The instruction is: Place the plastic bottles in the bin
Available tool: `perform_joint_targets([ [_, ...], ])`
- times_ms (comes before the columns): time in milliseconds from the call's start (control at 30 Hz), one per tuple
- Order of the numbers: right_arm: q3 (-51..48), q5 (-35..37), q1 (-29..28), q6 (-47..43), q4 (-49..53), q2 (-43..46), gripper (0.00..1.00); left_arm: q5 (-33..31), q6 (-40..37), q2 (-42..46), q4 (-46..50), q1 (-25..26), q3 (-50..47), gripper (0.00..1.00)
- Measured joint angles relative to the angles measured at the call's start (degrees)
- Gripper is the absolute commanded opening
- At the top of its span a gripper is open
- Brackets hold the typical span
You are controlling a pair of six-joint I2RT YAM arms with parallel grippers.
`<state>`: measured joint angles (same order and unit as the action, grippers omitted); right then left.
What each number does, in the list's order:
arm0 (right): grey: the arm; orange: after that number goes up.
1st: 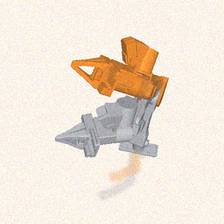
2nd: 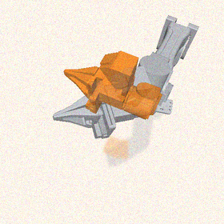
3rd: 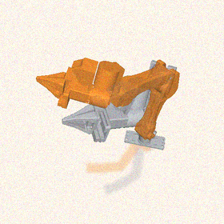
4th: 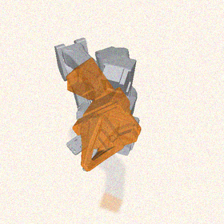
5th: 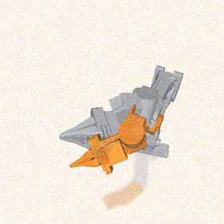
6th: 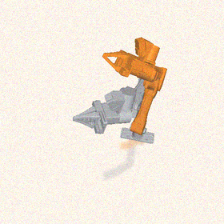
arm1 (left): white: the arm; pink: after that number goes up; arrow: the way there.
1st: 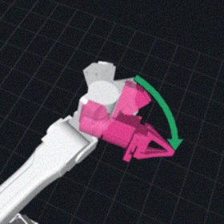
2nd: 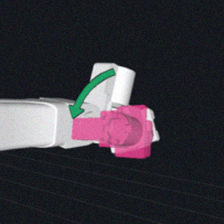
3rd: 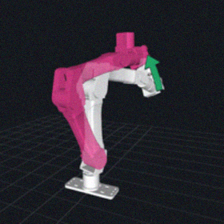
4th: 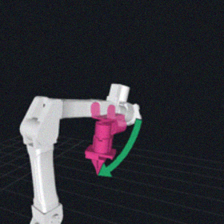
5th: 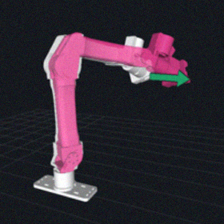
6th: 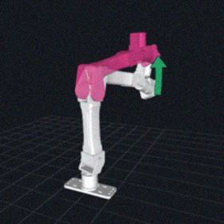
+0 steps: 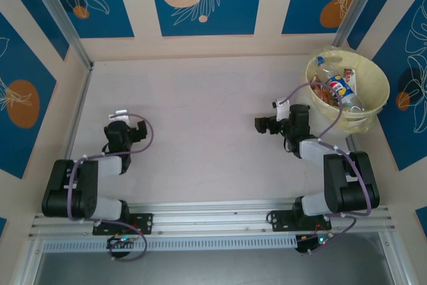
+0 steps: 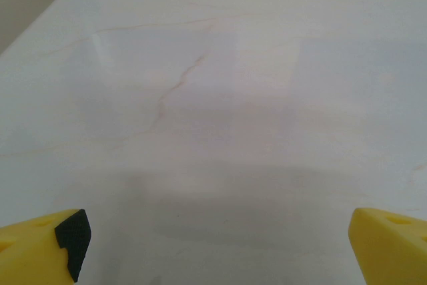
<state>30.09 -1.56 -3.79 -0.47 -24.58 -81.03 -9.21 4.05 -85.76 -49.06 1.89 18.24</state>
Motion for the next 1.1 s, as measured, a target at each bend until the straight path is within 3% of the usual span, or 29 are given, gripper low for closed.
perform_joint_targets([
  [100,-1.4,-0.4,0.8,0.0,-4.9,-0.1,1.00,1.2,-1.6,-2.5,-0.6,0.4,-0.1,1.00],
  [400,-12.8,-0.1,2.3,1.6,-25.6,-4.5,1.00,-3.3,-3.2,-2.5,-1.3,3.0,2.1,1.00],
  [700,-6.3,3.4,3.6,5.0,-22.4,-5.9,0.99,-3.5,-3.2,-2.5,-1.3,3.0,2.1,1.00],
  [867,-6.4,-2.0,5.7,5.0,-22.2,-5.9,0.99,-3.5,-3.2,-2.5,-1.3,3.0,2.1,1.00],
  [1100,-6.5,-3.9,6.1,5.0,-22.3,-5.9,0.99,-3.5,-3.2,-2.5,-1.3,3.0,2.1,1.00],
])
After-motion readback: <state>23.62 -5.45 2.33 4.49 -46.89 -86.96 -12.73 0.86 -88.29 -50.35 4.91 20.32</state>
